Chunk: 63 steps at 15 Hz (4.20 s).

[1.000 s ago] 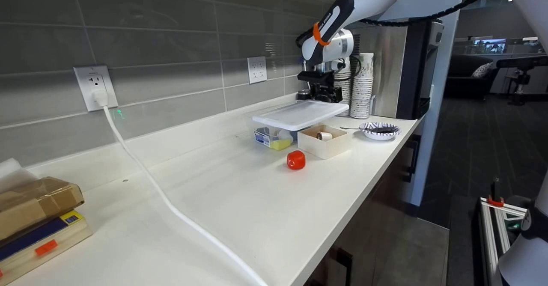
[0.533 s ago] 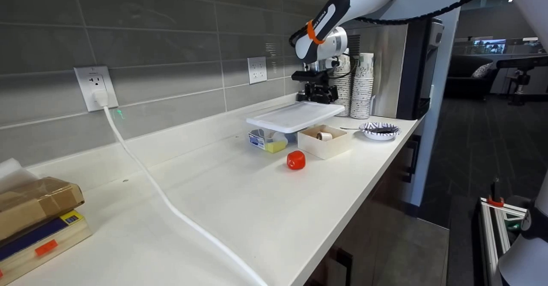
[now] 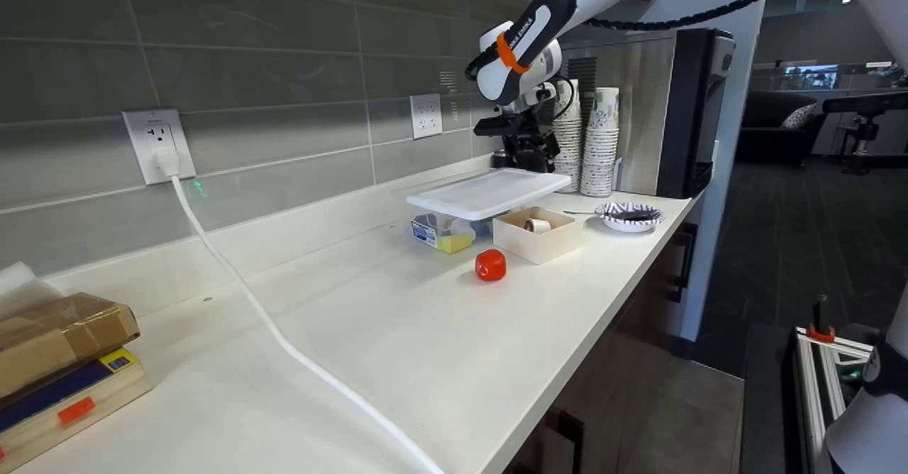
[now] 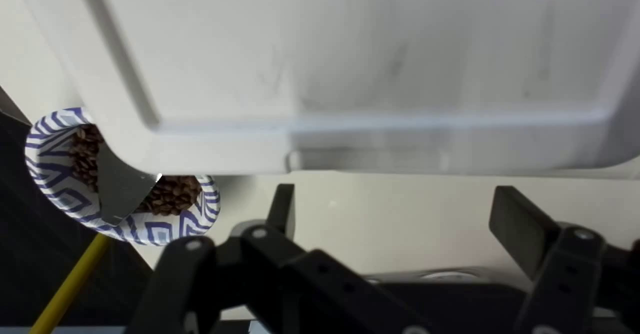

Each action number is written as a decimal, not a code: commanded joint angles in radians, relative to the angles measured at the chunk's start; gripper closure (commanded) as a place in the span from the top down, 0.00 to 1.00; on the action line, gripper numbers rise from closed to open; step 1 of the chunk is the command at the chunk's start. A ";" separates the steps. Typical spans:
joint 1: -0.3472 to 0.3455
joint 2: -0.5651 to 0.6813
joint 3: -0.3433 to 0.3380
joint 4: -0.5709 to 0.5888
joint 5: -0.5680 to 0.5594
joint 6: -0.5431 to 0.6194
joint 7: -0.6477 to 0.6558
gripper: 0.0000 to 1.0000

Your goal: Push the white lid to the counter, then move the red object to the crate

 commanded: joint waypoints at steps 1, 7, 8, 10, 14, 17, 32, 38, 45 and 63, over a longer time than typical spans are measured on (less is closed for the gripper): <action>0.046 -0.016 -0.006 -0.006 -0.099 -0.040 0.098 1.00; 0.068 -0.003 0.027 -0.003 -0.158 -0.071 0.112 1.00; 0.068 -0.002 0.035 -0.004 -0.158 -0.075 0.104 1.00; 0.068 -0.006 0.050 -0.009 -0.158 -0.077 0.090 1.00; 0.065 -0.035 0.089 -0.033 -0.142 -0.060 0.034 1.00; 0.068 -0.047 0.120 -0.042 -0.132 -0.052 -0.017 1.00; 0.145 -0.027 0.224 -0.049 -0.127 -0.074 -0.200 1.00; 0.191 -0.021 0.241 -0.070 -0.140 -0.099 -0.247 1.00; 0.209 -0.028 0.261 -0.059 -0.119 -0.121 -0.327 1.00; -0.048 0.060 0.232 0.090 0.186 0.174 -0.550 1.00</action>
